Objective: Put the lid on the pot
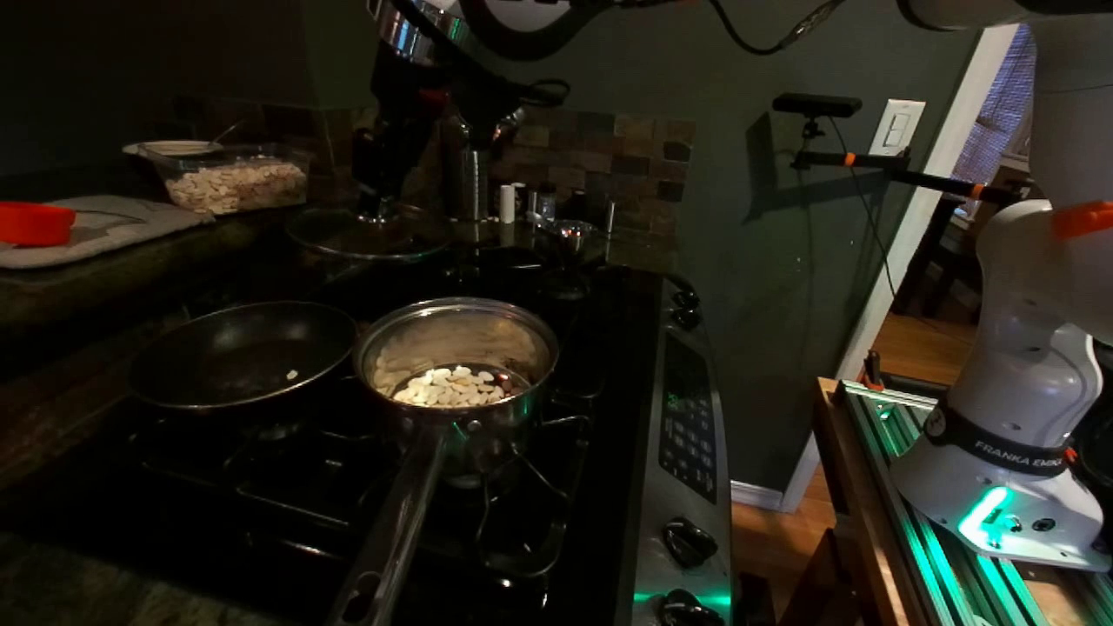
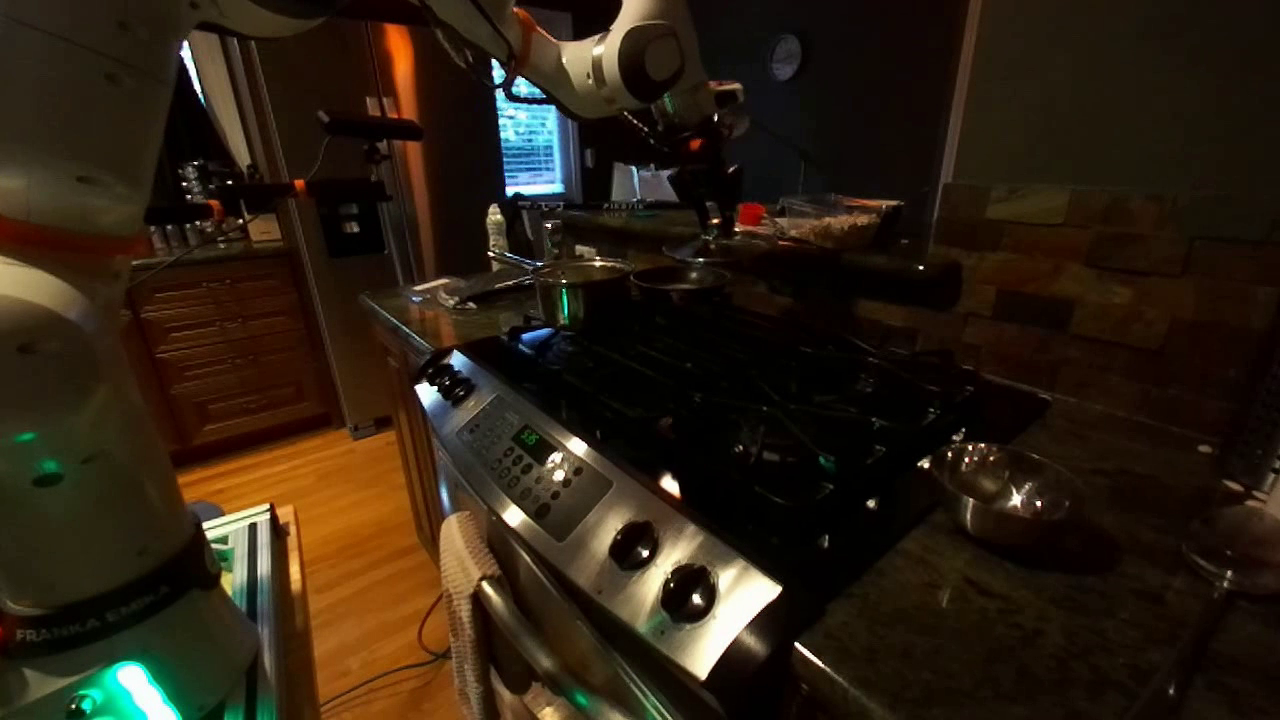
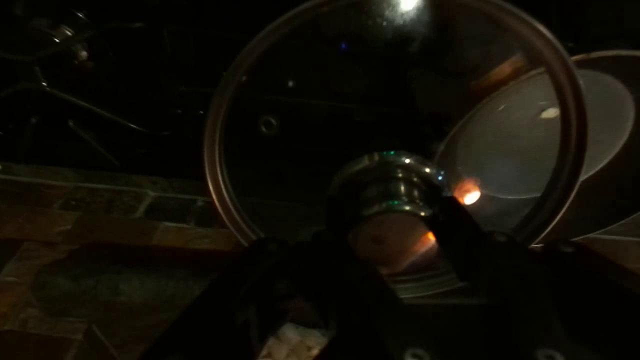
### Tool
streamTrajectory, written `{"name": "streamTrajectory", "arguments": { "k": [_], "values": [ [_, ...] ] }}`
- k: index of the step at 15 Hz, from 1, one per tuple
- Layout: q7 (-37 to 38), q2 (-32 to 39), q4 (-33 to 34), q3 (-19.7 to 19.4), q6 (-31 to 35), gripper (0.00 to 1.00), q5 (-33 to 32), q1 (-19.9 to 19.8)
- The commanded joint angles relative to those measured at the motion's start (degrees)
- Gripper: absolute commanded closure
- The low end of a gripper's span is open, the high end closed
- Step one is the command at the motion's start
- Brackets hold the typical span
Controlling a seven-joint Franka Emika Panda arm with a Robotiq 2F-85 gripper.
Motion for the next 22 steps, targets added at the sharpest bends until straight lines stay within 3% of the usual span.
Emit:
{"name": "streamTrajectory", "arguments": {
  "k": [1, 10, 22],
  "values": [
    [-4.57, 1.81, 2.71, 2.55, -1.33, 0.77, -0.34, 1.17],
    [-11.31, 10.84, 13.11, 4.17, -0.95, 0.77, -3.27, 5.18],
    [-17.08, 22.23, 25.39, 5.32, -2.77, 0.77, -1.81, 5.98]
  ]
}}
